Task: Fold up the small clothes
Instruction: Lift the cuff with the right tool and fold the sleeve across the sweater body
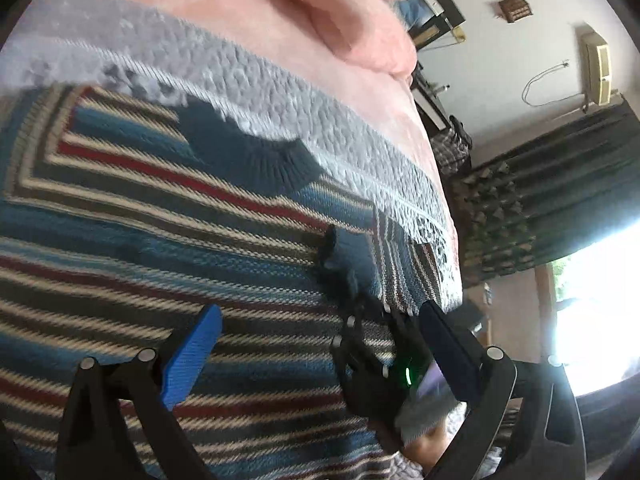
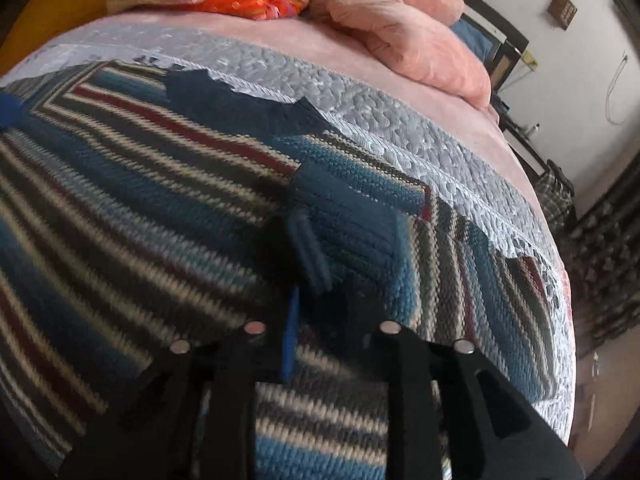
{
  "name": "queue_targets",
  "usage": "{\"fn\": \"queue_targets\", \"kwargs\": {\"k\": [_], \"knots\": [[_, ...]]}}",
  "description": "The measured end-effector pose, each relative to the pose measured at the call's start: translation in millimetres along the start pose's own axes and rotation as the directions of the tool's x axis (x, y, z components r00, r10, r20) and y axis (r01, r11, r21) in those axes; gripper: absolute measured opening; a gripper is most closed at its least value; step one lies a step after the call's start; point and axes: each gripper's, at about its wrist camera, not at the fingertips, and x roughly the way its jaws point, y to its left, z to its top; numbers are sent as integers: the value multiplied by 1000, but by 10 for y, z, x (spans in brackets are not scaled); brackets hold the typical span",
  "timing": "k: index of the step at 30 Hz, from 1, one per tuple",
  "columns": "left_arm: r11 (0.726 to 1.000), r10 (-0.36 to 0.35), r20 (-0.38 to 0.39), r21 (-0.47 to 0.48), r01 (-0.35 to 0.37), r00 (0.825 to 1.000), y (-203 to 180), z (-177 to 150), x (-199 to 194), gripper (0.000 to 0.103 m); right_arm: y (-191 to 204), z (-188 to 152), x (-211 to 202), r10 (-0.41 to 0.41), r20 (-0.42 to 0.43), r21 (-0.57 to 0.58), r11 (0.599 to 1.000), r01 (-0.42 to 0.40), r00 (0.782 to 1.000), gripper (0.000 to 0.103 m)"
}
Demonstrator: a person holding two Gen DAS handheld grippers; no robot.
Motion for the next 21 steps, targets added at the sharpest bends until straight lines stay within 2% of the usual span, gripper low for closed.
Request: {"fn": "queue_targets", "kwargs": {"k": [1, 3, 7, 9, 12, 14, 16, 21], "knots": [[1000, -10, -20, -17, 10, 1000, 29, 30, 116, 99, -38, -51, -87, -6, 17, 8, 1000, 6, 1000, 48], [998, -40, -66, -55, 36, 997, 88, 62, 359, 99, -159, -204, -335, -10, 53, 68, 998, 6, 999, 58], [985, -117, -167, -143, 94, 979, 102, 47, 966, 99, -407, -576, -623, 50, 40, 253, 966, -58, 998, 58], [982, -118, -197, -168, 86, 973, 72, 47, 1217, 99, -505, -762, -687, 107, 45, 367, 923, -116, 993, 58], [983, -106, -210, -171, 70, 972, 8, 75, 1400, 99, -546, -895, -624, 182, 68, 461, 866, -193, 981, 57], [975, -126, -207, -205, 83, 970, -15, 97, 1427, 97, -545, -927, -569, 223, 77, 472, 850, -232, 972, 50], [970, -140, -206, -227, 92, 969, -21, 117, 1420, 97, -514, -975, -533, 244, 85, 481, 839, -254, 966, 50], [982, -72, -236, -187, 27, 969, -192, 165, 1436, 97, -515, -964, -574, 268, 112, 484, 826, -288, 957, 51]]}}
